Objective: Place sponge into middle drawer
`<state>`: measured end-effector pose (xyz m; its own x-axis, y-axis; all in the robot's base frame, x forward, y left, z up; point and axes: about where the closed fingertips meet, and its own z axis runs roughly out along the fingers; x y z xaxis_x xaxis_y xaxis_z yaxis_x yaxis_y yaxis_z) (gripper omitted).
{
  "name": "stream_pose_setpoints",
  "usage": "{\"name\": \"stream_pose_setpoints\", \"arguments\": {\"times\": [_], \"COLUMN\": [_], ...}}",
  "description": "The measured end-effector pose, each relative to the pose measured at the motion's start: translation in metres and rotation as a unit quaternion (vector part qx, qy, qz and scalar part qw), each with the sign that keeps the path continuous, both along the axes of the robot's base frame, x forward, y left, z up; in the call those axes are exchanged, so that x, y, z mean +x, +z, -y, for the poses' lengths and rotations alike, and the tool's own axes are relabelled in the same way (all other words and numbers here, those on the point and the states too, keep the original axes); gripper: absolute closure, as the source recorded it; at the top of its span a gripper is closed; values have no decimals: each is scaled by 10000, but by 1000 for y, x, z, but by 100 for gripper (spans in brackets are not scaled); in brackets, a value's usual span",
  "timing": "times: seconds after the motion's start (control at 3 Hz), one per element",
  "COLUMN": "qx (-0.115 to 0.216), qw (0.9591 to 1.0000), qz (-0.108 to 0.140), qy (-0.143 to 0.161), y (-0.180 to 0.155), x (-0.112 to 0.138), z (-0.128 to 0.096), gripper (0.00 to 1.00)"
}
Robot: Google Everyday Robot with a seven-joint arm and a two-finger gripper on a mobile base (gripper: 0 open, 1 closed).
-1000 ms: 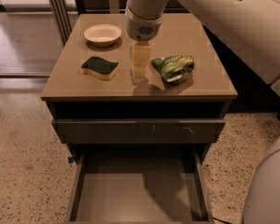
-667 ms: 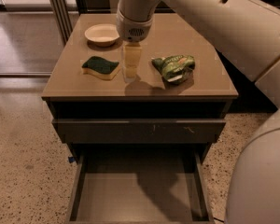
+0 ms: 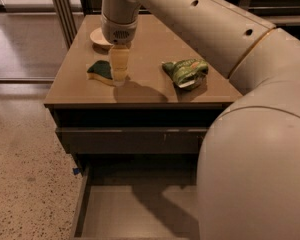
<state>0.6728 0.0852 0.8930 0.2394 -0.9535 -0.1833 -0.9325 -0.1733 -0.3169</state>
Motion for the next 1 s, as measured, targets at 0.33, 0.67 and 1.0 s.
{"name": "stream_pose_setpoints", "arguments": {"times": [0.33, 0.67, 1.0], "qx": [-79, -166, -275], "qw": [9999, 9978, 9926], "qz": [-118, -506, -898], "qy": [-66, -406, -765], "y": [-8, -22, -34], "x": [5, 2, -2], "z": [-22, -44, -49], "gripper": [0, 0, 0]}}
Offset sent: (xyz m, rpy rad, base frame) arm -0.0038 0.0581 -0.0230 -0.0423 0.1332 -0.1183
